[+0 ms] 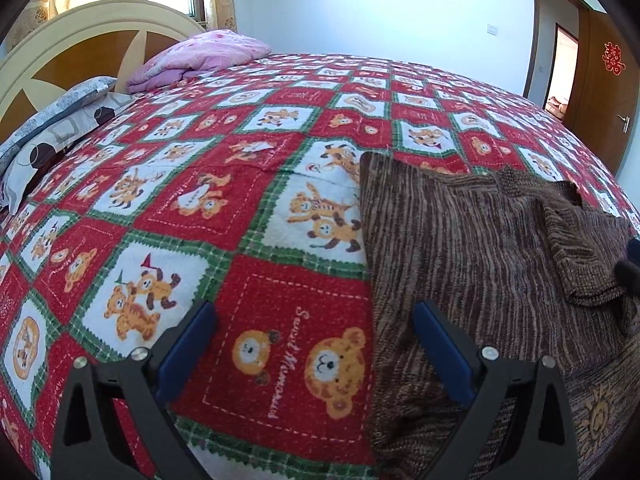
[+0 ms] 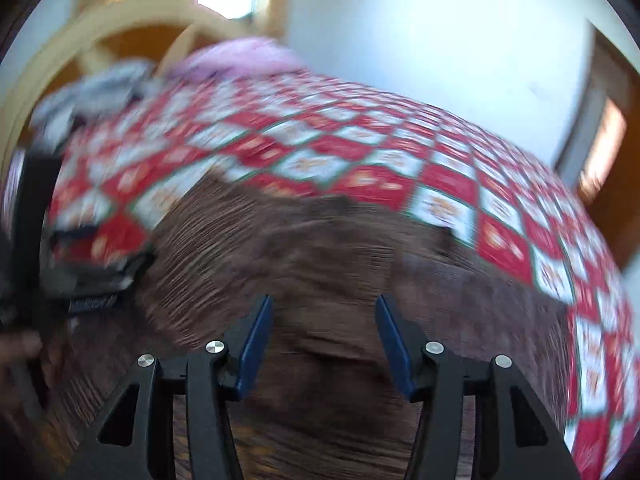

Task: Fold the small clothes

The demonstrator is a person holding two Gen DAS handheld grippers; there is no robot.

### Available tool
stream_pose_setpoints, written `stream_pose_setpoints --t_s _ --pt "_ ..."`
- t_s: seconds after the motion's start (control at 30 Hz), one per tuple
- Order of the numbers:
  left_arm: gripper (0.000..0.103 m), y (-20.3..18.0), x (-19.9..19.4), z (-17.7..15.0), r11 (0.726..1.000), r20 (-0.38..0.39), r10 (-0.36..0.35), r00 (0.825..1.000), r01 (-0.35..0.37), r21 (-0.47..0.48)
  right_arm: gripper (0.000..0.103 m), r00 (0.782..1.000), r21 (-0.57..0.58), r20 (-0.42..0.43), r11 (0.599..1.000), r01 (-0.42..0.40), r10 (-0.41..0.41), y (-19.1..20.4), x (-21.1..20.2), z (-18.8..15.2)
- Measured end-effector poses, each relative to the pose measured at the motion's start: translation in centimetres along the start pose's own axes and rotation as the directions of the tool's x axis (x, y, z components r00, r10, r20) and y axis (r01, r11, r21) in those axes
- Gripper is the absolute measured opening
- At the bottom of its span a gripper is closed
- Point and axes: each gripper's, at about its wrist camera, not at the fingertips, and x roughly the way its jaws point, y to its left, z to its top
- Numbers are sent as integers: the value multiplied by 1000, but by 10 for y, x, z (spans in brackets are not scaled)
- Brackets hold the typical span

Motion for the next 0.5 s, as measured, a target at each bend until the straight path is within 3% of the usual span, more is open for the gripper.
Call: stream_pose_setpoints --t_s 0.07,0.2,0.3,0.43,0.47,0.5 --pt "102 0 0 0 1000 0 1 1000 -1 0 51 999 13 -41 999 34 -33 0 15 2" --pt "102 1 0 0 1000 1 -2 1000 2 0 7 994 154 -57 983 97 -89 -41 25 5" --pt "102 1 0 0 1000 1 -4 1000 4 -2 7 994 265 -55 958 108 -96 -80 22 4" --pt "103 1 0 0 1000 3 -9 1000 9 0 8 996 356 -86 933 46 -17 -109 30 -2" --pt "103 1 0 0 1000 3 -8 1000 8 0 13 996 376 -88 926 30 3 -114 32 -3" --pt "103 1 0 0 1000 3 -8 1000 8 -1 28 996 399 -83 917 9 26 -118 31 -5"
